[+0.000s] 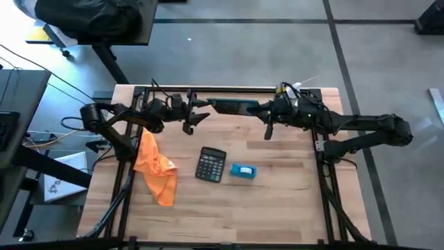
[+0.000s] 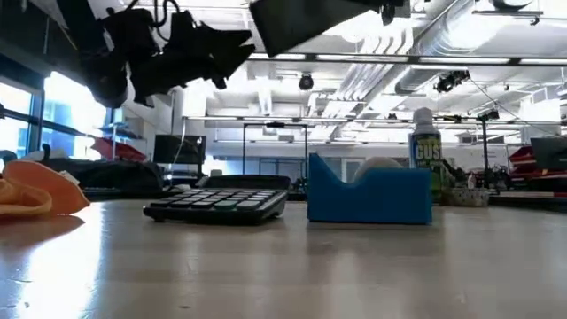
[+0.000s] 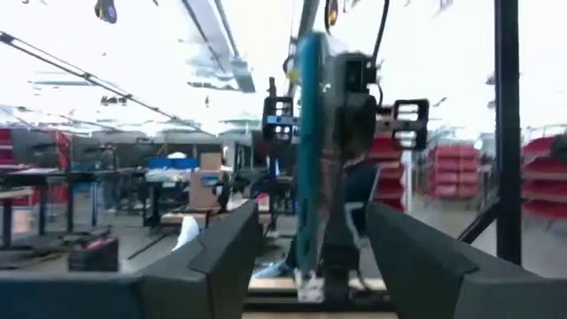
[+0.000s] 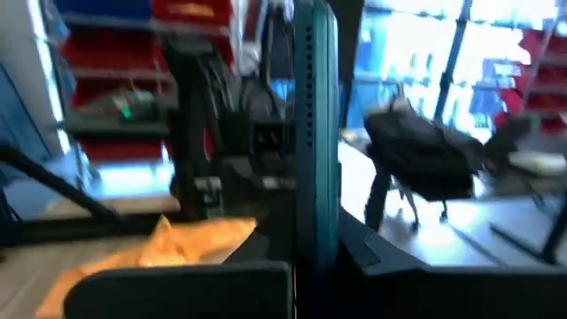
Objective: Apply microfiber cloth
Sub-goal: Spray the front of the cellphone with spray bottle
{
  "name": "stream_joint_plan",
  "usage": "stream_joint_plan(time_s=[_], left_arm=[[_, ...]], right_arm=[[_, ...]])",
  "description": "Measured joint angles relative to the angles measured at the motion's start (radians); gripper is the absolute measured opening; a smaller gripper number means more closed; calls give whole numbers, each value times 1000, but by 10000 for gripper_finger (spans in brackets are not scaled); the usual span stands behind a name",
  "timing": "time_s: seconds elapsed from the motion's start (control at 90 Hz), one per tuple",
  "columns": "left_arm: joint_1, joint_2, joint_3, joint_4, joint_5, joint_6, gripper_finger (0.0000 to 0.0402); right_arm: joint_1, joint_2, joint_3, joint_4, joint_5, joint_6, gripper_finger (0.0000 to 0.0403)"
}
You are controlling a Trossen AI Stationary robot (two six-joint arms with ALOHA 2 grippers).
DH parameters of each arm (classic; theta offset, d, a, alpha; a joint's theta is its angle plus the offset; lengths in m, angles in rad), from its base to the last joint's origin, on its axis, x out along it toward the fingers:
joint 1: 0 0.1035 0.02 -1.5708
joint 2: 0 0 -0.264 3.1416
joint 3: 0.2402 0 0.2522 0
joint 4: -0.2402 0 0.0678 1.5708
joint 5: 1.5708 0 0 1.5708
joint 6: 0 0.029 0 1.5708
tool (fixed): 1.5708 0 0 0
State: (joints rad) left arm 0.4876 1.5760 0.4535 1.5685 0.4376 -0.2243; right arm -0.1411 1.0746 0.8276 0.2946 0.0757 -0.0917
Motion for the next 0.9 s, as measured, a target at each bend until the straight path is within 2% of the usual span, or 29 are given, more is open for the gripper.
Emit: stream_joint_plan(time_s=[0.267,0.444,0.689,0.9], left_arm=[[-40,-3,57,1,18,17,237],[-97,-4,162,1,23,44,235],[-109,-51,262,1,47,51,235],[-133,-116,329,2,51,117,235]], right_arm=[[-3,19,-55,349,-61,-142,0],[-3,79,-65,537,-167,-152,0],[-4,115,-65,696,-248,-149,0],[-6,117,-64,770,-253,-176,0]])
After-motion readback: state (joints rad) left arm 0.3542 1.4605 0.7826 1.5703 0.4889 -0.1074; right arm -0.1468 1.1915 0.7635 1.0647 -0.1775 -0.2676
